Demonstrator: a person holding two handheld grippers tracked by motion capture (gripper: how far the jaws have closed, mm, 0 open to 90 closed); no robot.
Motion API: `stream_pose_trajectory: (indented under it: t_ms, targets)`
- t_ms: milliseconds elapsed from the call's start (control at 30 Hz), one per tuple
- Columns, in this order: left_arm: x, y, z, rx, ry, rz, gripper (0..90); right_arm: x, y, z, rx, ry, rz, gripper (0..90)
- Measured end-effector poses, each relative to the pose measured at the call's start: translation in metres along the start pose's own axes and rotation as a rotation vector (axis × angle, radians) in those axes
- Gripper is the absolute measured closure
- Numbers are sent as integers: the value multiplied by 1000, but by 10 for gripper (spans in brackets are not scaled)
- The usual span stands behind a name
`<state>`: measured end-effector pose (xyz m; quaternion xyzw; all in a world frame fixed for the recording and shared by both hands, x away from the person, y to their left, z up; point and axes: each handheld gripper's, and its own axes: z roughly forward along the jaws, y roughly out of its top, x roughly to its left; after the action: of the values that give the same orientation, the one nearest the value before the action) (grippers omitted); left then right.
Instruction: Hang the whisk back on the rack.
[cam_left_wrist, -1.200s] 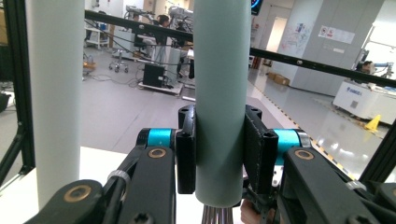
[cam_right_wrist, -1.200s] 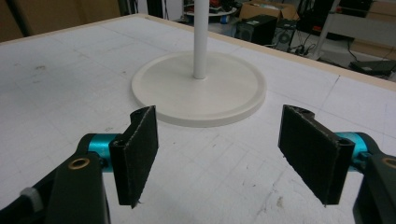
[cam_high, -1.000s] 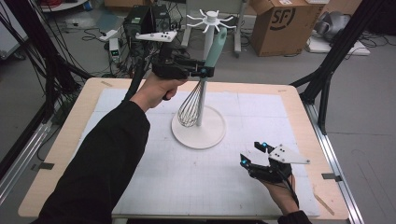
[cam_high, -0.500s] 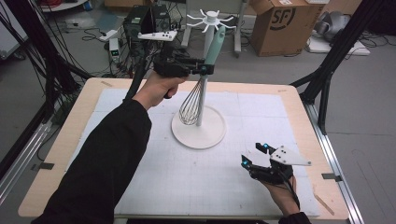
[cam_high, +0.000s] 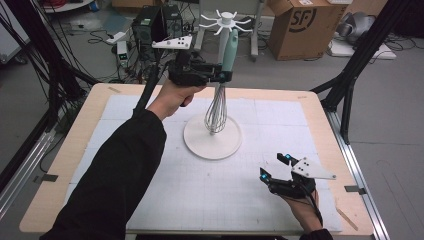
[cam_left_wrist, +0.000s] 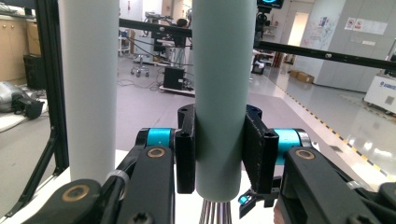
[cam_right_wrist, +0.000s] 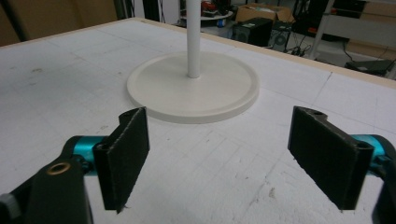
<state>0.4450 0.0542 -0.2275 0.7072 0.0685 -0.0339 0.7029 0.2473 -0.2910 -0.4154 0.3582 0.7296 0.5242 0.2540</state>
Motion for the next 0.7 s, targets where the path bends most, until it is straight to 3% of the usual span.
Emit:
stream_pose_trajectory:
  t_ms: [333, 367, 433, 533, 633, 700]
  targets:
    - [-2, -4, 0, -30, 22, 7, 678, 0, -8, -13, -46, -21, 22, 173]
    - [-3, -6, 1, -27, 40, 15, 646, 0, -8, -14, -45, -19, 26, 173]
    - [-3, -8, 2, -34, 40, 2, 554, 0, -8, -15, -50, -19, 22, 173]
    - [-4, -10, 2, -45, 41, -3, 488, 2, -8, -15, -55, -17, 25, 173]
    - [-7, -11, 2, -45, 51, 16, 441, 3, -9, -16, -55, -14, 26, 173]
    - [-15, -14, -1, -44, 76, 57, 402, 3, -8, -17, -60, -17, 30, 173]
